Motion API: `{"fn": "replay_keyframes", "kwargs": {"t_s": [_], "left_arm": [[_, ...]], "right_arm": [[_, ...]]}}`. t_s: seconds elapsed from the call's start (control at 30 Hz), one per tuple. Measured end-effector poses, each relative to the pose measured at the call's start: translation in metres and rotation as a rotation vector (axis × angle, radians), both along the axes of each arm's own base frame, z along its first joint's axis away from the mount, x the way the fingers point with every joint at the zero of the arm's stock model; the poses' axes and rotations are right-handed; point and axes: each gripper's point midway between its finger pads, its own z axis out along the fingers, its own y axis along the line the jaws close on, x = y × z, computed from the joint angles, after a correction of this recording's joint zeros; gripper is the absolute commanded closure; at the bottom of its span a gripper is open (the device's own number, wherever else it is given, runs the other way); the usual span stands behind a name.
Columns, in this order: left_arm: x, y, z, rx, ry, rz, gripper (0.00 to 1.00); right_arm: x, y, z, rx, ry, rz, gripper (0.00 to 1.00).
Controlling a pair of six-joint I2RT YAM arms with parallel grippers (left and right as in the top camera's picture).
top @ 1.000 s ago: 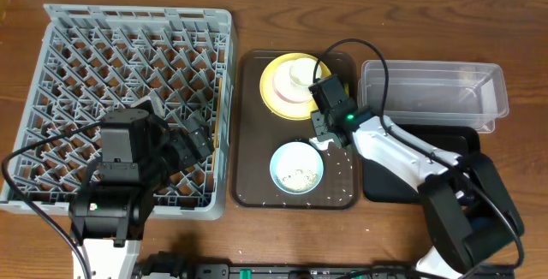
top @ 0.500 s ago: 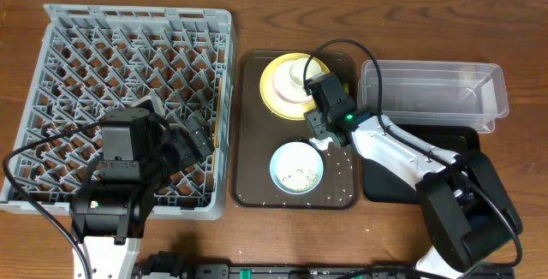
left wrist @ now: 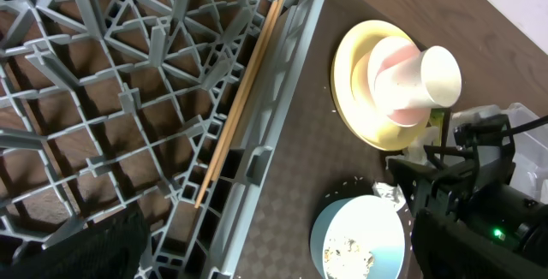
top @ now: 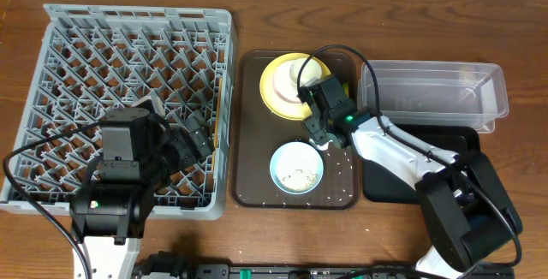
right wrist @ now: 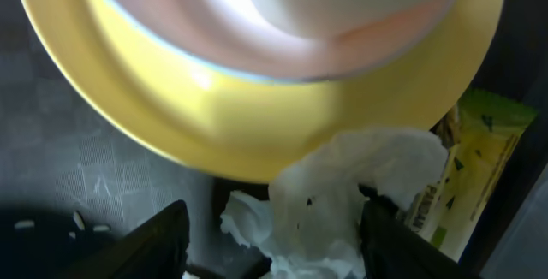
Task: Sort waste into correct bins and load items into the dishwasher
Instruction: 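Reach the right gripper to the white tissue and grasp it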
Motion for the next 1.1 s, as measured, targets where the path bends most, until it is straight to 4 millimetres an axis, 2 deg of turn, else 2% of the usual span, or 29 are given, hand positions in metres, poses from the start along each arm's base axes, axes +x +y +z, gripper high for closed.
{"fn": "replay_keyframes", "kwargs": {"t_s": [0.17,0.27,0.5,0.67,0.77,0.8,0.87,0.9,0.97,1.1], "left_arm": [[0.0,0.0,0.0,0.0,0.0,0.0,0.01],[0.0,0.0,0.0,0.0,0.0,0.0,0.01],[0.0,0.0,0.0,0.0,0.0,0.0,0.01],[0.0,0.0,0.0,0.0,0.0,0.0,0.01],[0.0,0.0,0.0,0.0,0.0,0.0,0.01],[0.0,0.0,0.0,0.0,0.0,0.0,0.01],[0.0,0.0,0.0,0.0,0.0,0.0,0.01],[0.0,0.0,0.0,0.0,0.0,0.0,0.01],[0.0,0.0,0.0,0.0,0.0,0.0,0.01],[0.0,0.0,0.0,0.0,0.0,0.0,0.01]], "right_arm": [[-0.008,-0.005,-0.005,-0.022,0.036,0.001,0.43],[-0.014,-0.008,-0.009,-0.038,0.06,0.003,0.54],[-0.021,-0.013,-0.012,-0.057,0.094,0.0,0.6],[-0.028,-0.012,-0.015,-0.032,0.131,-0.026,0.89],[-0.031,-0.008,-0.015,-0.007,0.148,-0.027,0.94],[-0.032,-0.006,-0.016,0.003,0.156,-0.022,0.91],[-0.033,-0.005,-0.016,0.008,0.162,-0.02,0.6],[-0.034,-0.004,-0.016,0.014,0.166,-0.018,0.55],[-0.034,-0.004,-0.016,0.017,0.168,-0.019,0.48],[-0.035,-0.003,-0.016,0.02,0.17,-0.016,0.49]]}}
